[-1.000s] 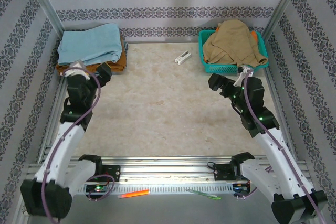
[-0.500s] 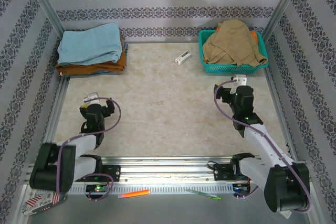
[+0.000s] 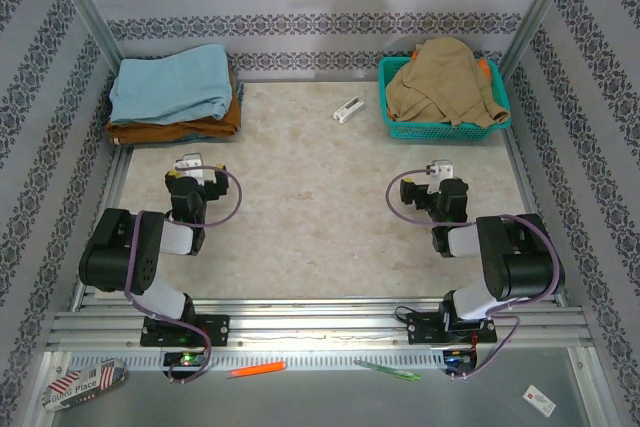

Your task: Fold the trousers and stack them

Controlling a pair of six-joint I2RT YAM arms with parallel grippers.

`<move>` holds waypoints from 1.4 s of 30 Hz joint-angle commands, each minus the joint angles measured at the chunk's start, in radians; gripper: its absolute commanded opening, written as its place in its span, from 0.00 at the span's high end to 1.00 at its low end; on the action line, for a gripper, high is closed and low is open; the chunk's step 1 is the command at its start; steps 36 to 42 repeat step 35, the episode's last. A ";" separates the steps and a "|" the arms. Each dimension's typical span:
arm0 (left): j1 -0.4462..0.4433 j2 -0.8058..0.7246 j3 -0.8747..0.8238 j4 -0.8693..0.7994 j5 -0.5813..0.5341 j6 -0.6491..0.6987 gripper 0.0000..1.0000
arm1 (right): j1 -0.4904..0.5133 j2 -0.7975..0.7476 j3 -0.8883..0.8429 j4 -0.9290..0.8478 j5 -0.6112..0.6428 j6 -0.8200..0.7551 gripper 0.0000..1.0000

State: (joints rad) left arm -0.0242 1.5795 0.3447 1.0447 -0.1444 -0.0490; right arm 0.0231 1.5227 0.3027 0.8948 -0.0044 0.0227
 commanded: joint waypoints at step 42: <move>0.024 0.011 0.041 -0.097 0.137 0.047 0.01 | -0.011 -0.005 0.076 0.024 0.055 0.015 0.02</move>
